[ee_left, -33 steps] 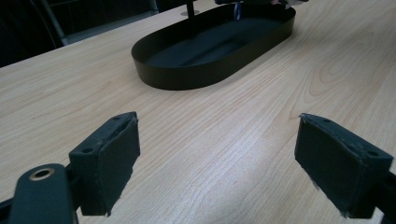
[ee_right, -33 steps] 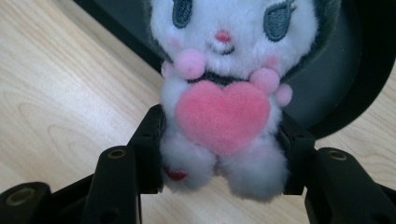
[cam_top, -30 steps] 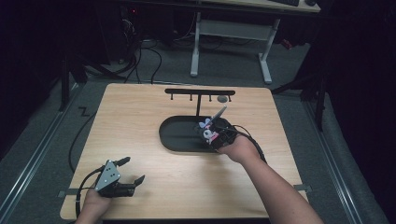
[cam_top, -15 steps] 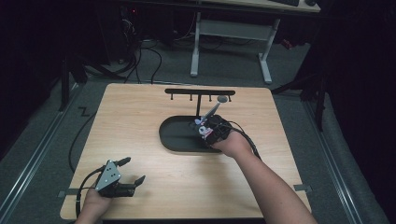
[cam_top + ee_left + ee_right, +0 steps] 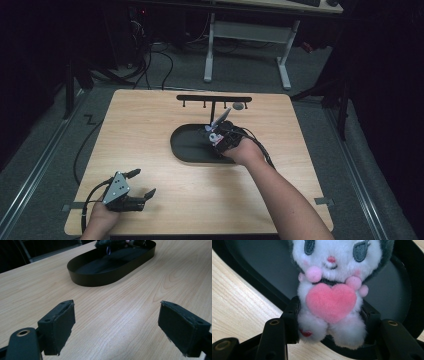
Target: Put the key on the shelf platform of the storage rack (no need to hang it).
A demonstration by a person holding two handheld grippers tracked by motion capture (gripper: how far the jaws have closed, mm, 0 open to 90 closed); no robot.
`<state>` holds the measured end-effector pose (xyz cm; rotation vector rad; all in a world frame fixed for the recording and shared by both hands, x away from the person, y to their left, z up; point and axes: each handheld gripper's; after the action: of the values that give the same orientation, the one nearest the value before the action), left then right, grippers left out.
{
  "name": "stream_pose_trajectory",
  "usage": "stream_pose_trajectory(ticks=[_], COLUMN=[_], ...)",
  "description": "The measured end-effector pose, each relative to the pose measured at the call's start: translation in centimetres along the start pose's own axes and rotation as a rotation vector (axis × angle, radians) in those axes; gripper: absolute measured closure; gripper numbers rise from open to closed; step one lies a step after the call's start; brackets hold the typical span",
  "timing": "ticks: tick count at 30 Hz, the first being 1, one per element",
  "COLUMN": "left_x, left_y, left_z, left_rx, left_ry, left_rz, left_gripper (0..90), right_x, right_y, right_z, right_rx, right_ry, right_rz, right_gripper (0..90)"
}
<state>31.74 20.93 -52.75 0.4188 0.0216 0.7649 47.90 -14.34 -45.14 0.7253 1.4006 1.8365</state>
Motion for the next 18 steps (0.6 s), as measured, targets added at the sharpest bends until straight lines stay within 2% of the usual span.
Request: stream_pose_trajectory(ticks=[7,8,9,12,14,15,17,18], left_x=[-0.1,-0.1,-0.1,-0.1,-0.1,-0.1,-0.1,-0.1], left_y=[-0.1,-0.1,-0.1,-0.1,-0.1,-0.1,-0.1,-0.1], left_z=[0.0,0.0,0.0,0.0,0.0,0.0,0.0,0.0], left_rx=[0.000,0.000,0.001,0.003,0.005,0.006,0.006,0.006], left_ry=[-0.001,-0.001,-0.001,-0.001,-0.005,-0.005,-0.005,-0.005], left_rz=[-0.002,-0.002,-0.003,-0.004,-0.006,-0.007,-0.007,-0.007], left_gripper=[14.7,14.7,14.7,14.7,14.7,14.7,14.7,14.6], right_x=[-0.3,-0.3,-0.4,-0.4,-0.2,-0.4,-0.5,-0.5], right_y=[-0.2,-0.2,-0.3,-0.5,-0.7,-0.8,-0.9,-1.1], right_z=[0.2,0.3,0.4,0.5,0.5,0.5,0.4,0.2], right_rx=[-0.002,-0.002,-0.002,-0.003,0.013,0.012,0.017,0.027], right_ry=[-0.006,-0.019,-0.005,-0.005,-0.031,-0.001,0.003,-0.020], right_rz=[-0.003,-0.003,-0.005,-0.003,-0.010,-0.012,-0.012,-0.005], right_gripper=[47.3,47.3,47.3,47.3,47.3,47.2,47.2,47.2])
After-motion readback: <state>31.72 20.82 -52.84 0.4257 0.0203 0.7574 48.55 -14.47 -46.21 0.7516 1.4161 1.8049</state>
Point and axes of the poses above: each handheld gripper's, and its own axes: y roughly backward along the jaws, z roughly out of its top, x roughly to its left, and after that the axes turned 4 degrees about z, right-handed
